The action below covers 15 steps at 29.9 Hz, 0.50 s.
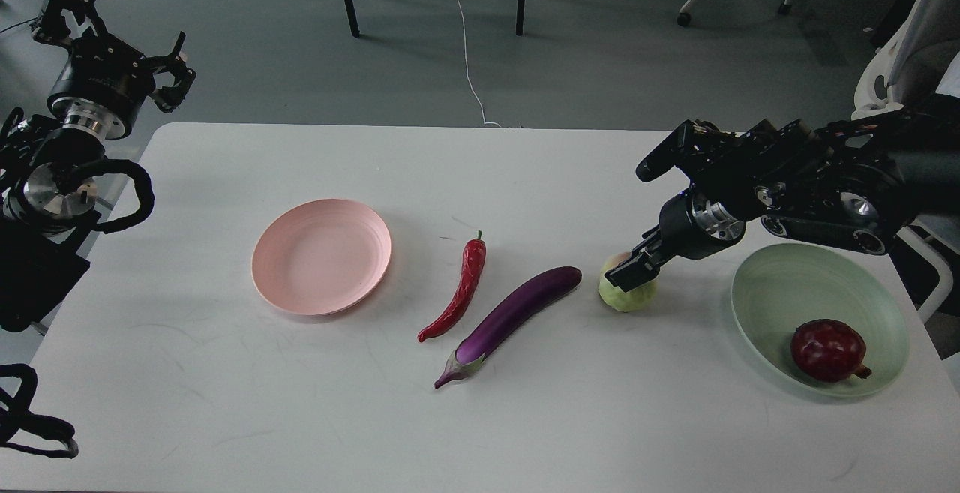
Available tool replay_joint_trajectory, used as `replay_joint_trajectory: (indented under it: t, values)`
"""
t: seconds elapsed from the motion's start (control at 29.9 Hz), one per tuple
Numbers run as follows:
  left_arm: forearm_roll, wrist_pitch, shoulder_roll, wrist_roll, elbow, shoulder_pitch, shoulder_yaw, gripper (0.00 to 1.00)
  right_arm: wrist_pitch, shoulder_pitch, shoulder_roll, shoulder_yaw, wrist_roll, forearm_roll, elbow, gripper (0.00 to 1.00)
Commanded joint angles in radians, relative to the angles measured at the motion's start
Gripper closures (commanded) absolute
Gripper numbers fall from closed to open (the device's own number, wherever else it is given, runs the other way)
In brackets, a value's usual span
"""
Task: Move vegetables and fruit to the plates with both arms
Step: 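Move the right gripper to the peach and grasp it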
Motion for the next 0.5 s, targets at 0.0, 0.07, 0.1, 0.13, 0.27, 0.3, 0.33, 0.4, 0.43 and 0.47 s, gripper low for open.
replay_joint_trajectory:
  t: [0.0,0.07,0.1,0.13,0.27,0.3,0.33,0.4,0.43,0.47]
  values:
    - [0.0,0.0,0.001,0.0,0.0,-0.001,0.001,0.02,0.0,-0.006,0.003,-0.004,0.0,-0.001,-0.005,0.08]
    - [0.0,0.0,0.003,0.0,0.0,-0.001,0.001,0.02,0.0,-0.02,0.008,-0.003,0.0,0.0,-0.01,0.08]
    - [0.0,0.0,0.003,0.0,0.0,-0.001,0.001,0.02,0.0,-0.026,0.015,-0.003,0.0,0.0,-0.015,0.08]
    - [0.0,0.0,0.003,0.0,0.0,-0.001,0.001,0.02,0.0,-0.032,0.023,-0.004,0.0,0.0,-0.018,0.08]
    - [0.0,0.0,0.004,0.0,0.0,-0.001,-0.001,0.02,-0.001,-0.049,0.051,-0.003,0.0,0.002,-0.042,0.09]
    - [0.0,0.0,0.006,0.0,0.0,-0.001,-0.001,0.02,-0.003,-0.049,0.057,-0.003,0.0,0.002,-0.048,0.09]
    - [0.0,0.0,0.007,0.0,0.0,-0.001,-0.001,0.02,-0.003,-0.052,0.061,-0.003,0.0,0.002,-0.056,0.1]
    - [0.0,0.0,0.009,0.0,0.0,-0.001,-0.001,0.02,-0.005,-0.061,0.067,-0.003,0.0,0.002,-0.07,0.1]
    - [0.0,0.0,0.009,0.0,0.0,-0.001,-0.002,0.02,-0.005,-0.066,0.074,-0.003,0.0,0.002,-0.073,0.1]
    - [-0.001,0.0,0.01,-0.002,0.0,-0.001,-0.002,0.02,-0.005,-0.068,0.078,-0.003,0.0,0.002,-0.074,0.1]
